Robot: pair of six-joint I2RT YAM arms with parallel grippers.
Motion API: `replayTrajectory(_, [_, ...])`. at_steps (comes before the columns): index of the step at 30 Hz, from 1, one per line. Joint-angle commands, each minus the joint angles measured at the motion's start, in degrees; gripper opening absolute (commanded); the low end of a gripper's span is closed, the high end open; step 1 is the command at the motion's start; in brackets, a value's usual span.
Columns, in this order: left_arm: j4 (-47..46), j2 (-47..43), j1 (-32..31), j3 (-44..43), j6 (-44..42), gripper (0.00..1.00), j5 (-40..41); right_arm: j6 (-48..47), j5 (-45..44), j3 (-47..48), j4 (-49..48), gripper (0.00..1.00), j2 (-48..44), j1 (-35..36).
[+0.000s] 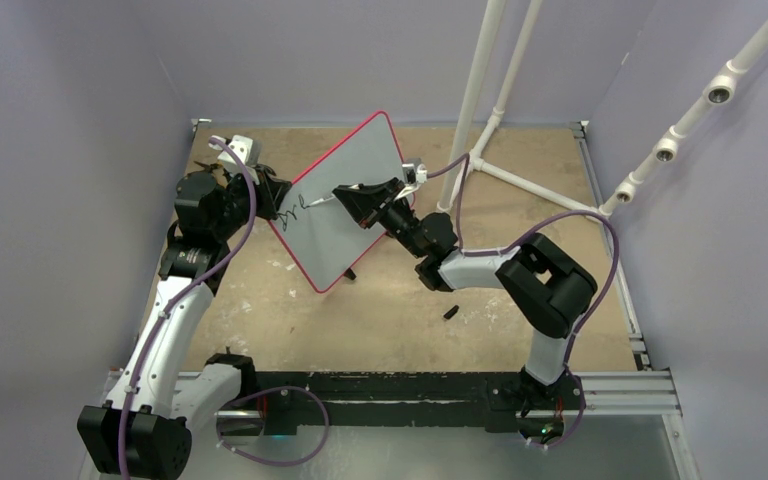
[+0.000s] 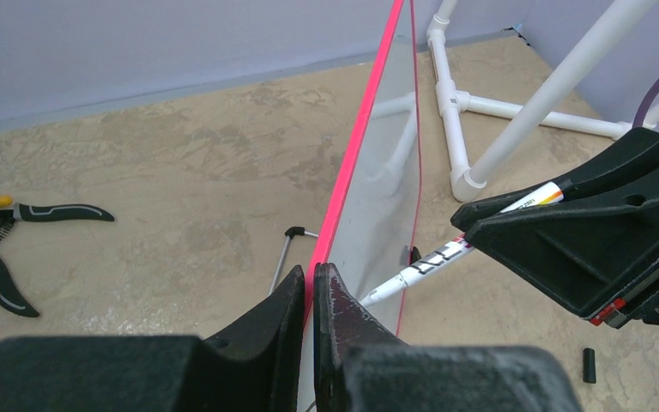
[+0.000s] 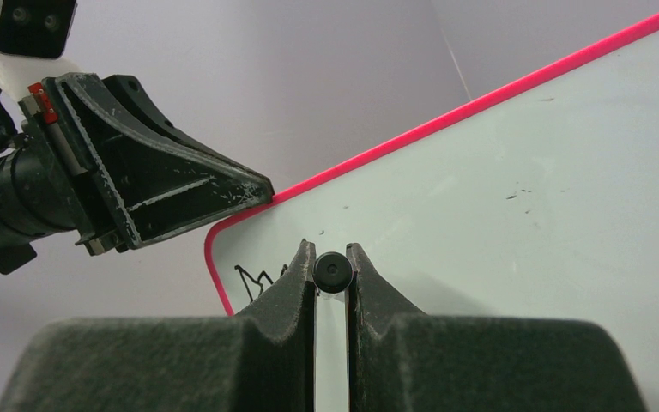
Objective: Write a sentence on the whiteboard
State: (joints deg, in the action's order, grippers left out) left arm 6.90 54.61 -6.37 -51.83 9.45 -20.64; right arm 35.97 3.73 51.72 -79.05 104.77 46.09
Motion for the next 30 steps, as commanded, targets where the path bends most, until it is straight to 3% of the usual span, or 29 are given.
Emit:
replayTrajectory(1, [0.49, 0.23, 0.22, 0.68, 0.83, 0.06, -1.89, -2.28, -3.24, -1.54, 0.01, 0.0, -3.32, -0.27])
replayTrajectory(9, [0.53, 0.23, 0.29, 0.61, 0.92, 0.06, -2.01, -1.8, -2.17, -2.33, -1.01, 0.0, -5.83, -0.61])
replayTrajectory(30, [0.4, 0.59, 0.31, 0.75, 0.92, 0.06, -2.21, 0.31, 2.38, 3.37, -2.5, 0.0, -0.86, -3.11])
